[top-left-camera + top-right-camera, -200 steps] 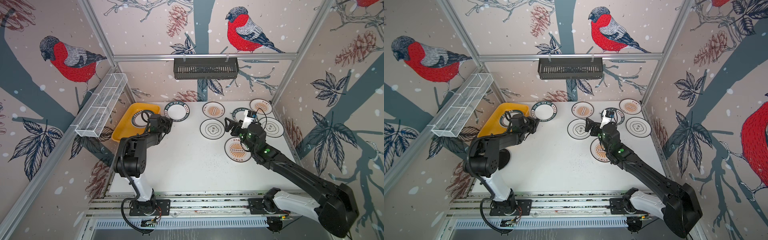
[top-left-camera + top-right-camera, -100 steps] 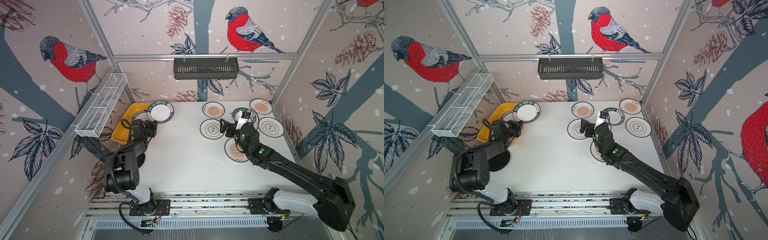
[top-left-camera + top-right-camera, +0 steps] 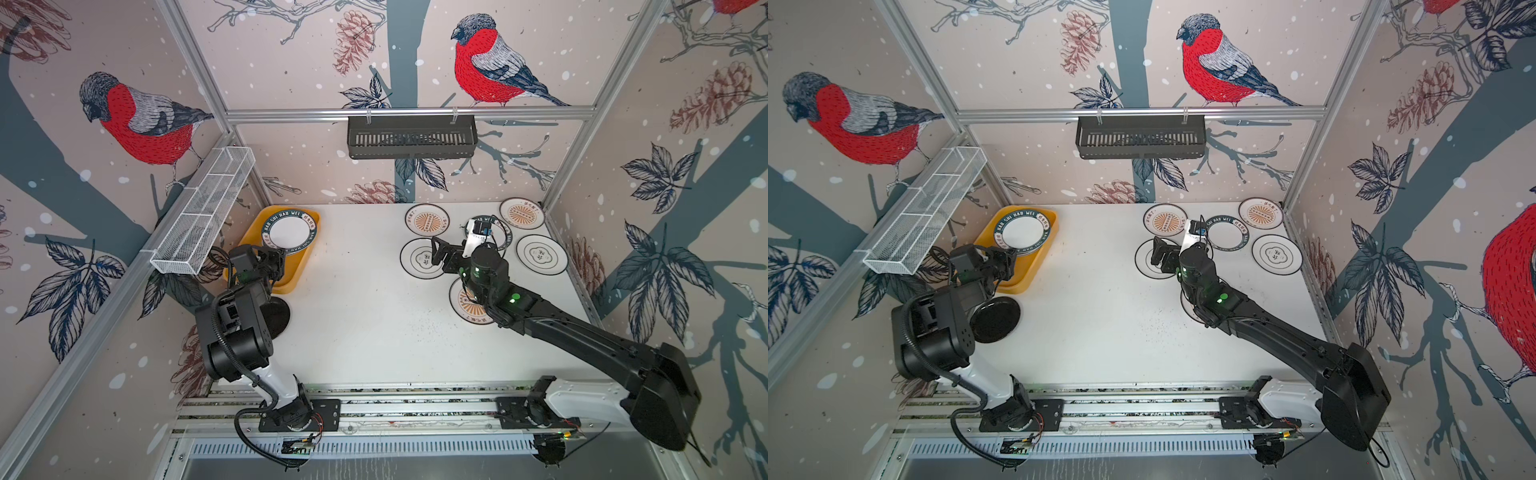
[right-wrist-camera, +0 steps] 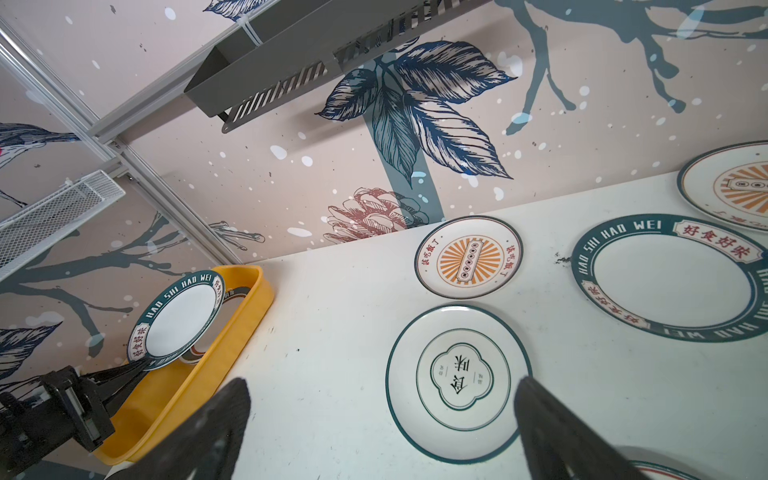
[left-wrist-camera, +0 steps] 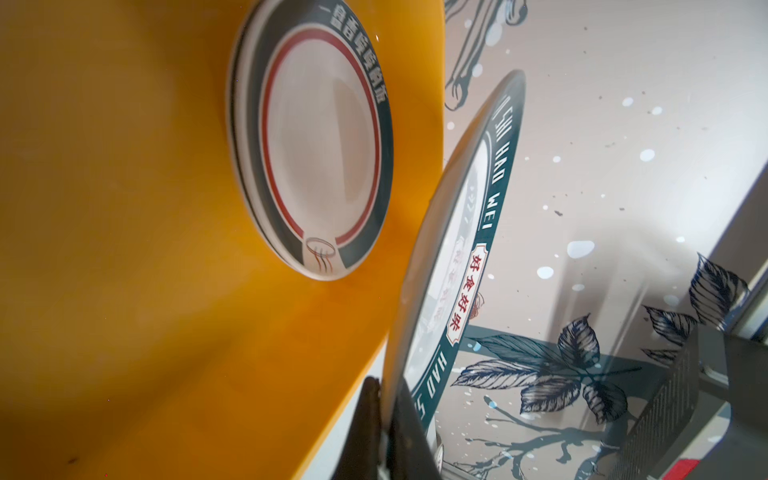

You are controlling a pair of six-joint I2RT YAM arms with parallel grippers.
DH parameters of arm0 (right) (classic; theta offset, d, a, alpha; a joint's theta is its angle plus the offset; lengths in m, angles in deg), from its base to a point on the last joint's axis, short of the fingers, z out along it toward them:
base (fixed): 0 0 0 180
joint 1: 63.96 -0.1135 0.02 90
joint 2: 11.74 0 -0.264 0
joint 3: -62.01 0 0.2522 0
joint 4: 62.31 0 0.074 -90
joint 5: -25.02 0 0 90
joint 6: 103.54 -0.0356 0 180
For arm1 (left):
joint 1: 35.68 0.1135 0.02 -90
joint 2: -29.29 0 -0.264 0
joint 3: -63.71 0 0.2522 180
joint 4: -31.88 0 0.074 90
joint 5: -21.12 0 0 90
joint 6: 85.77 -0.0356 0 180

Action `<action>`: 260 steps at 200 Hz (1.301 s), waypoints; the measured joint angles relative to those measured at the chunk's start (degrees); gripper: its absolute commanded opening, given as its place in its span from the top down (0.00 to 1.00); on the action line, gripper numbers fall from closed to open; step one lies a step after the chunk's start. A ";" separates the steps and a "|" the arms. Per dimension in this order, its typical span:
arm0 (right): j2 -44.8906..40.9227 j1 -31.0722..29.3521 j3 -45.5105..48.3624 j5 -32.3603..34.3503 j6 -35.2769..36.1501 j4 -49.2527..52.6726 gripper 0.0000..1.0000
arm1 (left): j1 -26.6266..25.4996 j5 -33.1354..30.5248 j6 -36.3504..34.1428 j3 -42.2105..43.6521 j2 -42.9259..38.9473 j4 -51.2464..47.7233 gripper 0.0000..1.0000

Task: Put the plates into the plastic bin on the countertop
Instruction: 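Lower the HAO SHI HAO WEI plate into the bin and open the left gripper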

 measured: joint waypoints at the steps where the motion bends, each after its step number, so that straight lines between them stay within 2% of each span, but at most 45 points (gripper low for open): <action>1: 0.00 -0.02 0.00 0.02 0.00 0.00 0.01 | 0.04 0.00 -0.07 -0.09 0.13 -0.02 1.00; 80: -0.07 -0.50 -0.28 2.45 0.00 0.09 0.00 | 0.66 1.57 -1.66 -7.74 11.04 -0.55 0.98; 156: 0.37 -0.55 -1.20 4.28 0.37 0.48 0.00 | 0.74 -0.63 -0.85 -8.52 14.45 -0.02 0.97; 234: 1.33 -0.42 -1.95 4.70 1.29 0.96 0.00 | 0.81 -1.46 -0.24 -13.49 18.78 -0.61 0.84; 260: 1.33 -0.33 -1.97 4.70 1.27 0.96 0.00 | 0.81 -1.49 -0.28 -14.16 19.17 -0.81 0.71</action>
